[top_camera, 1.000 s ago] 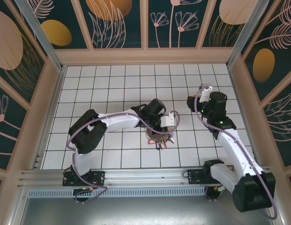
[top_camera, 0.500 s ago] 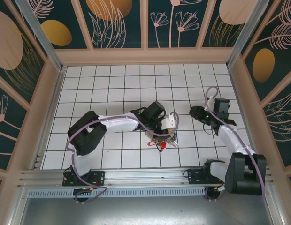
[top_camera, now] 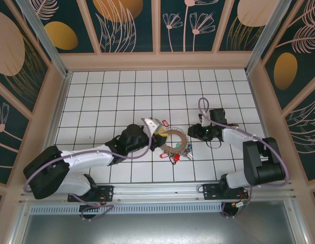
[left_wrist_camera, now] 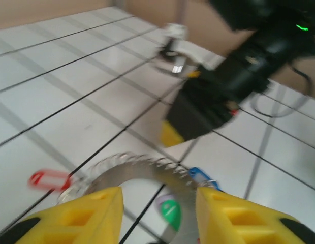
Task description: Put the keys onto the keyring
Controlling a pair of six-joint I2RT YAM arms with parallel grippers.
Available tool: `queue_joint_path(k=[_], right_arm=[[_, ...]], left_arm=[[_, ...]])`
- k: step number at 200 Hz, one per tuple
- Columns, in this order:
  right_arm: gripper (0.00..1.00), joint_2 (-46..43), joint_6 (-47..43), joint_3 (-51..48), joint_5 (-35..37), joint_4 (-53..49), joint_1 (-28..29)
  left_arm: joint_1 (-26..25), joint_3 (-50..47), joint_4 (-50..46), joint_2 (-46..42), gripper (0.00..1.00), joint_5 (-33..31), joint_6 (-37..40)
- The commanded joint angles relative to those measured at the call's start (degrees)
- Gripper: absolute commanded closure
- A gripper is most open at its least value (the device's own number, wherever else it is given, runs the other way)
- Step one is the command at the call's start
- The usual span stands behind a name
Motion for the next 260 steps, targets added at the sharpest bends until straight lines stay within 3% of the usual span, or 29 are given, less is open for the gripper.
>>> queue_joint_path(k=[1, 12, 36, 60, 117, 184, 260], right_arm=[[0.66, 2.2, -3.3, 2.9, -2.8, -1.0, 0.9], [0.66, 3.8, -4.2, 4.0, -3.5, -1.7, 1.2], [0.66, 7.1, -5.5, 5.9, -3.4, -2.8, 1.4], [0.66, 9.1, -6.3, 6.9, -4.5, -3.2, 2.2], [0.66, 11.5, -7.0, 6.9, -4.6, -3.8, 2.8], [0.67, 12.1, -6.6, 6.3, -2.0, -5.2, 2.9], [0.73, 13.6, -6.0, 5.6, -11.0, -1.1, 2.7]], left_arm=[[0.5, -4.2, 3.2, -3.5, 0.28, -17.7, -20.7], [1.1, -4.8, -0.7, -4.2, 0.23, -18.5, -26.4], [3.8, -4.8, -3.8, -2.8, 0.13, -9.7, -34.5], [5.2, -3.1, -4.1, 1.1, 0.15, -0.1, -39.8], [5.7, -0.1, -3.0, 13.2, 0.15, 9.0, -51.0], [5.6, 3.9, -2.0, 21.0, 0.20, 13.6, -50.9], [5.7, 7.5, -1.6, 25.7, 0.30, 14.7, -50.0]])
